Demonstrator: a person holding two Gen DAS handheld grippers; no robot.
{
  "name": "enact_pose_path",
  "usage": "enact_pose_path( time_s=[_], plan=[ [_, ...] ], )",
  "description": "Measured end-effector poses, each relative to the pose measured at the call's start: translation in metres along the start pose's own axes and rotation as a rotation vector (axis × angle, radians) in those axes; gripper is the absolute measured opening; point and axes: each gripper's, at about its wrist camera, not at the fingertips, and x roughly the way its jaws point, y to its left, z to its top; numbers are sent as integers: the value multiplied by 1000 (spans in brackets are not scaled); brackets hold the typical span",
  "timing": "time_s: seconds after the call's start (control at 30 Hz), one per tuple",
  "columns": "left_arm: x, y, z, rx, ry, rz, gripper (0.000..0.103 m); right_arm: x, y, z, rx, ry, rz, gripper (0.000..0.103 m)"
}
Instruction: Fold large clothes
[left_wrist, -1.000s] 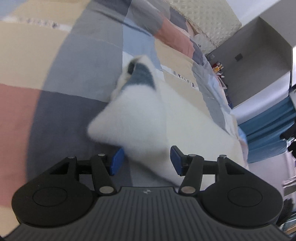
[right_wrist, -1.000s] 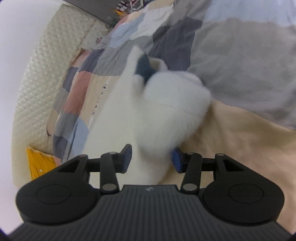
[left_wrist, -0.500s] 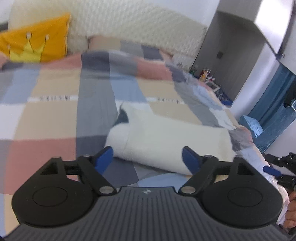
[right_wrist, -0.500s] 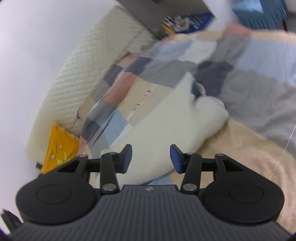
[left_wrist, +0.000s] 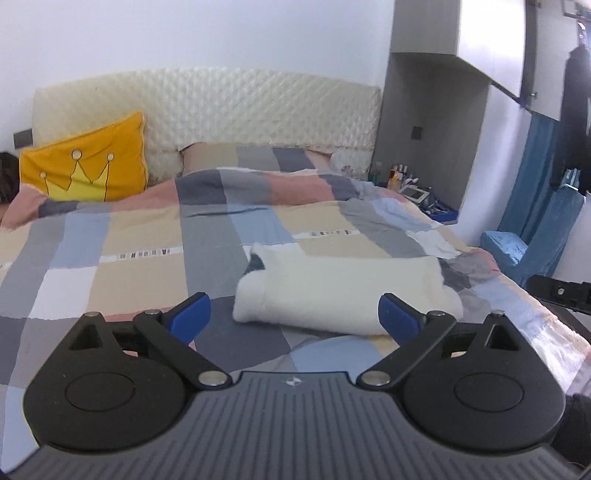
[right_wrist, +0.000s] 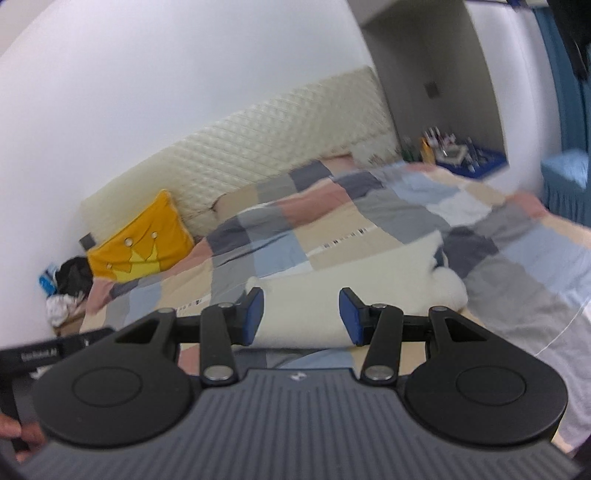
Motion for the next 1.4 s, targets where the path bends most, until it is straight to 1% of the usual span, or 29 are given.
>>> enact_pose_path(
  time_s=[0.1,0.23,0.43,0.57,0.63,0.83,1.0,1.07,1.2,1.3,1.37,1.4],
  plan=[
    [-19,-5,-15,7,-22,-27,99,-13,10,-15,-44,-6,7,49],
    [-34,-14,-34,26,-52,-29,99,-25,22,-31,-81,-5,4,49],
    [-50,-18,-56,40,-79,-36,99,-36,29,-52,-111,-51,-25,49],
    [-49,-13,-67,34,-74,-65,99,-36,41,-65,-170,-62,-35,49],
    [-45,-10,-73,28,-67,-60,99,-36,45,-72,-188,-63,-36,49],
    [-41,0,-83,12,-55,-63,99,-34,52,-92,-182,-52,-52,49],
    [-41,-1,-87,31,-58,-75,99,-34,46,-99,-136,-47,-88,49],
    [-40,-1,-88,29,-54,-97,99,-34,44,-102,-141,-44,-101,49],
    [-37,-7,-91,55,-44,-99,99,-33,45,-107,-163,-28,-123,49],
    [-36,-8,-92,60,-41,-97,99,-33,41,-107,-147,-27,-138,54],
    [-34,-9,-93,62,-40,-94,99,-34,40,-106,-147,-28,-142,62],
    [-34,-10,-93,62,-41,-94,99,-34,39,-105,-145,-30,-150,67]
  ],
)
